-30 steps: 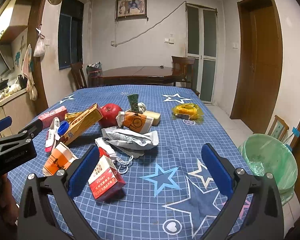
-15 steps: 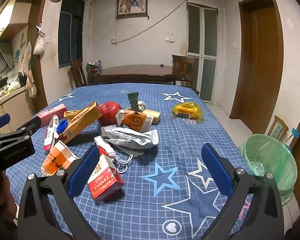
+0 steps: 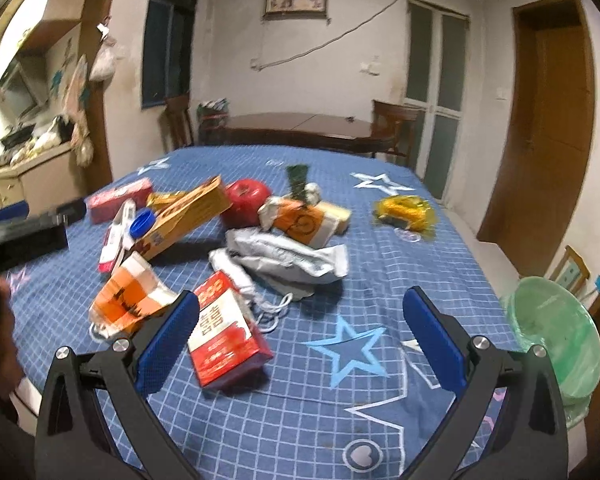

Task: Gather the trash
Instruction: 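Grasp the red cigarette pack with the right tool while the left tool grasps the orange wrapper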

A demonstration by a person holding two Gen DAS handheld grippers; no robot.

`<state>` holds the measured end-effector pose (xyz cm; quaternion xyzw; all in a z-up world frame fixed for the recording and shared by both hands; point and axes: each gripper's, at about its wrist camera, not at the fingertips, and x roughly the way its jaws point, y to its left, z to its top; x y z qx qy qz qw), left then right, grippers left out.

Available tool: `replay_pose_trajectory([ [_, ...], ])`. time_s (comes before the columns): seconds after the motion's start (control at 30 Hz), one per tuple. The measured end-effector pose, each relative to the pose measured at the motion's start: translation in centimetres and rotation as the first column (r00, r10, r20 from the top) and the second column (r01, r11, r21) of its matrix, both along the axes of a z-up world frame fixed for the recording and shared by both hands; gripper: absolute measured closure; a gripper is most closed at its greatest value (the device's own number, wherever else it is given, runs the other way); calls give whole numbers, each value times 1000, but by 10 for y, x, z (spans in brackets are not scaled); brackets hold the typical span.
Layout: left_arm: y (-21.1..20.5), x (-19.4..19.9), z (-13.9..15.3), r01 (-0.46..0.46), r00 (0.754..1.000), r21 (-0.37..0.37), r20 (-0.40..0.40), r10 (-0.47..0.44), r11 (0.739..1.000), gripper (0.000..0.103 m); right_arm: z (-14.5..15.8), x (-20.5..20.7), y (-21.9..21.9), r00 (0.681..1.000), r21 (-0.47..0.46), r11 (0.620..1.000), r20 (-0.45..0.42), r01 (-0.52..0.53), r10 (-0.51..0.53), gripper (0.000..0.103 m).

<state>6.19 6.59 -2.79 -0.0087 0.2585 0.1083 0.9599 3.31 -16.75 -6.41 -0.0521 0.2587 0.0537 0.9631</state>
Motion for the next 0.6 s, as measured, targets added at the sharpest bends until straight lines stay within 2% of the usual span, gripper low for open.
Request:
replay_pose_trajectory([
  [0.1,30,8,-1,-49,998,-58,-33,47,997,4,-8,10,9,997,-24,998,-52,-54,52,5],
  [0.23,55,13,-3,-97,994,-80,-56,93,992,4,-25,23,27,983,-87,987,-137,-137,124,5],
  [0.33,61,15,-8,-43,995,-103,-95,33,994,4,-39,27,42,974,-161,970,-165,-180,154,5],
  [0.4,60,17,-14,28,991,-123,-127,-44,992,4,-48,29,51,970,-229,952,-179,-202,163,5],
  [0.47,57,17,-20,116,977,-149,-159,-139,982,4,-55,30,57,967,-271,938,-188,-218,170,13],
  [0.5,54,15,-22,153,969,-153,-172,-178,976,5,-59,31,58,963,-277,933,-207,-229,175,25],
  [0.53,51,13,-24,195,958,-153,-181,-222,969,5,-60,32,56,957,-267,934,-225,-239,180,36],
  [0.6,46,11,-26,268,936,-154,-191,-295,951,5,-60,33,51,950,-210,946,-245,-249,195,42],
])
